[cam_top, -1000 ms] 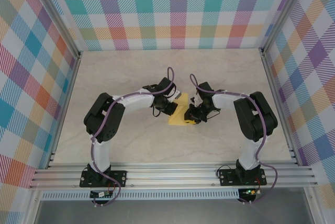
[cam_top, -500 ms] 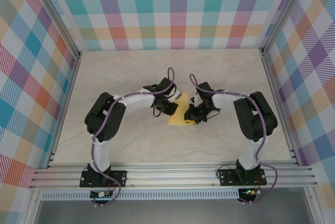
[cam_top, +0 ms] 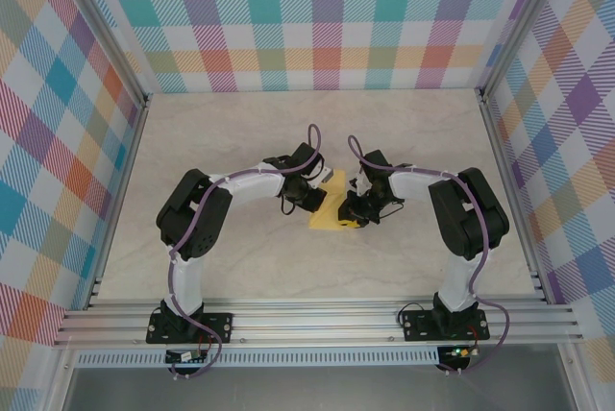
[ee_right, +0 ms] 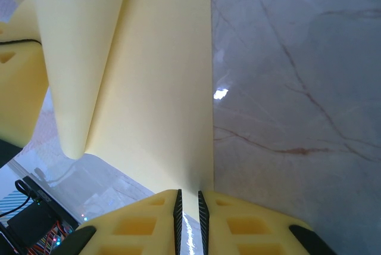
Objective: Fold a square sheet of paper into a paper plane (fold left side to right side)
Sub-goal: Fold the triangle a second time at the center of the table.
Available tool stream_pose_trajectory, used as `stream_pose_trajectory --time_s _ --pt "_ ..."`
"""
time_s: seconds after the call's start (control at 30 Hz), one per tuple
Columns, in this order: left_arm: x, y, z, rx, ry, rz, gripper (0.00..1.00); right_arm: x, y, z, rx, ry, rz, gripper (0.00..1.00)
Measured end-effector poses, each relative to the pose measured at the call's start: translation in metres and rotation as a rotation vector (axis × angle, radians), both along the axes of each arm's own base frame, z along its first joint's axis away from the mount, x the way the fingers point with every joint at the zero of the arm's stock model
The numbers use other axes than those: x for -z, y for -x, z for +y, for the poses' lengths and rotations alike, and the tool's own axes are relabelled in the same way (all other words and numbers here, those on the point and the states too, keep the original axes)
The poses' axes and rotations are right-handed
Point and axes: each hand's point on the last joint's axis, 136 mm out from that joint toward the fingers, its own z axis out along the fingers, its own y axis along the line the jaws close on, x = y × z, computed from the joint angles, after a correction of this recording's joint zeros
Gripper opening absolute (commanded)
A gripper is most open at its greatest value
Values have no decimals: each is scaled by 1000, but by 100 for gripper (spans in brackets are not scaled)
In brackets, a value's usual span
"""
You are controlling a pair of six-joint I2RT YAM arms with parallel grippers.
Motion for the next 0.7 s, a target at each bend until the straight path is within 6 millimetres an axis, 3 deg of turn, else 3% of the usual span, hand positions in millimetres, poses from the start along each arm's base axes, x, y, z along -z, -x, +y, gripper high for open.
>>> stream_pose_trajectory --time_s 0.7 --pt "-2 -4 -3 0 14 -18 5 0 0 0 0 2 3 17"
